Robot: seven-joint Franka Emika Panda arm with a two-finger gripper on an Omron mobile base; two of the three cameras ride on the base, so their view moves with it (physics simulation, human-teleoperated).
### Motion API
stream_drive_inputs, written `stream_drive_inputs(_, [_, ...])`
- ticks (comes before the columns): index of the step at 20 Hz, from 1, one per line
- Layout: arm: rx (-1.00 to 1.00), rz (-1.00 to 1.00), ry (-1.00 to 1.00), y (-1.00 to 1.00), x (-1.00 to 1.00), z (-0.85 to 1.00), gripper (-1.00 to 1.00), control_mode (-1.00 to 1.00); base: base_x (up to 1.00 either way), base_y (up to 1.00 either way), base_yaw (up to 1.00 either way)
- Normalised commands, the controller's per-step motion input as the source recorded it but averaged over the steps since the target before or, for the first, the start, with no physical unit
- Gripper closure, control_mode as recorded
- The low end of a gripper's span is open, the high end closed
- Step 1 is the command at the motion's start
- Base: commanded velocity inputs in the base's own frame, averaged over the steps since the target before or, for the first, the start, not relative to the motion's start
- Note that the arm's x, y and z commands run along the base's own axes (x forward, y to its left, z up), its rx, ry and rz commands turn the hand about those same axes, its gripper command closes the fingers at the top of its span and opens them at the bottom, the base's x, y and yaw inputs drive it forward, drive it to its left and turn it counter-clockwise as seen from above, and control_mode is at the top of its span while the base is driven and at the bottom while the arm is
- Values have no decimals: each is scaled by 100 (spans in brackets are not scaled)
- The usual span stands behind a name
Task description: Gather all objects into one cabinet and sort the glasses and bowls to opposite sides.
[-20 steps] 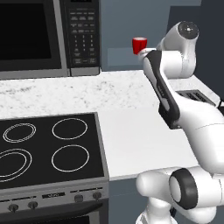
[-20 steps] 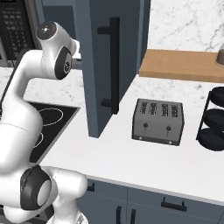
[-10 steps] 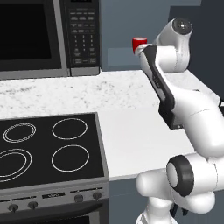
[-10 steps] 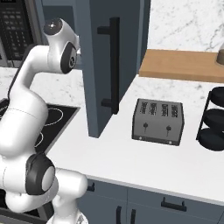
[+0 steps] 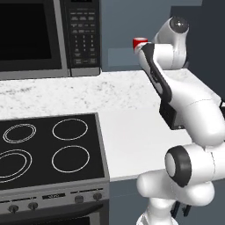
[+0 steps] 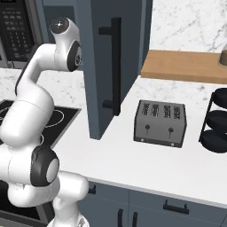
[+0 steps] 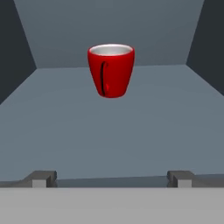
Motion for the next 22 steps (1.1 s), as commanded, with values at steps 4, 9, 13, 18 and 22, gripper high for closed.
stream_drive_inputs(4, [0, 0, 0, 0, 24, 0, -100, -100, 0, 0, 0])
stream_drive_inputs(9, [0, 0, 0, 0, 26, 0, -100, -100, 0, 0, 0])
stream_drive_inputs(13, [0, 0, 0, 0, 28, 0, -100, -100, 0, 0, 0])
stream_drive_inputs(18, [0, 0, 0, 0, 39, 0, -100, -100, 0, 0, 0])
stream_drive_inputs(22, [0, 0, 0, 0, 38, 0, -100, -100, 0, 0, 0])
